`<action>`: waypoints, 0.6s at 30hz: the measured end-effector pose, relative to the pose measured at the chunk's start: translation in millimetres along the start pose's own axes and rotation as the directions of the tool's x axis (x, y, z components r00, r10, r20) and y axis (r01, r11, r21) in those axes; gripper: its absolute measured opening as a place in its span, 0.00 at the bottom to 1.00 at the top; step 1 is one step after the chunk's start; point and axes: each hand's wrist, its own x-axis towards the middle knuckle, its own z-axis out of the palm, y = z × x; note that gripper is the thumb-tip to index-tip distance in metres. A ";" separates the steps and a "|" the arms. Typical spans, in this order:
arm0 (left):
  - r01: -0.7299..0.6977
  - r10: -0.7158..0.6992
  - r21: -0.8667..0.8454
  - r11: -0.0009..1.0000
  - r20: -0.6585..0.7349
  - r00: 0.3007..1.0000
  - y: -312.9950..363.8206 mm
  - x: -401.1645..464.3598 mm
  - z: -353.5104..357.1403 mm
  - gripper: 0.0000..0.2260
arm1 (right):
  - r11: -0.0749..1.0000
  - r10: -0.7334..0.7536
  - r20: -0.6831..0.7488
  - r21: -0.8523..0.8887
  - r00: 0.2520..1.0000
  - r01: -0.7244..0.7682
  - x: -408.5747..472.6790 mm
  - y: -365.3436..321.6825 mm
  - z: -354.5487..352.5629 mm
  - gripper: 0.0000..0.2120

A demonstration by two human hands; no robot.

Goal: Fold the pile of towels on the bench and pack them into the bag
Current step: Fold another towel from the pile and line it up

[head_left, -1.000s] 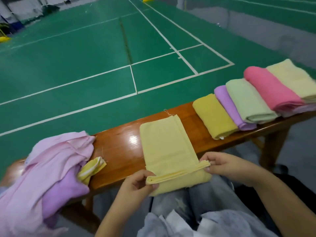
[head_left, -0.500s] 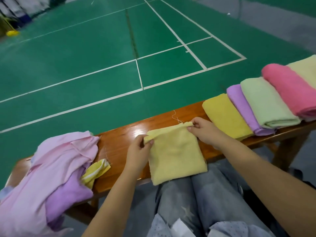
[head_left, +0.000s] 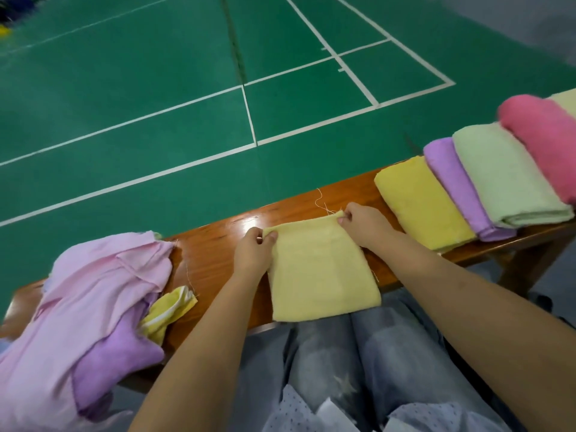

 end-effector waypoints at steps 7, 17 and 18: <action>0.058 -0.062 0.067 0.996 0.070 0.996 6.7 3.3 -6.4 0.18 | 1.000 0.011 0.029 0.012 1.000 -0.011 0.2 -4.6 -3.2 0.09; -0.752 0.568 0.424 0.506 0.492 0.660 -47.6 -100.5 -10.4 0.42 | 0.856 -0.505 -0.151 0.036 0.850 0.515 -102.0 30.4 9.3 0.24; -0.747 0.546 0.454 0.486 0.510 0.665 -60.6 -102.5 -6.5 0.42 | 0.841 -0.540 -0.025 0.011 0.841 0.541 -109.0 35.5 14.8 0.29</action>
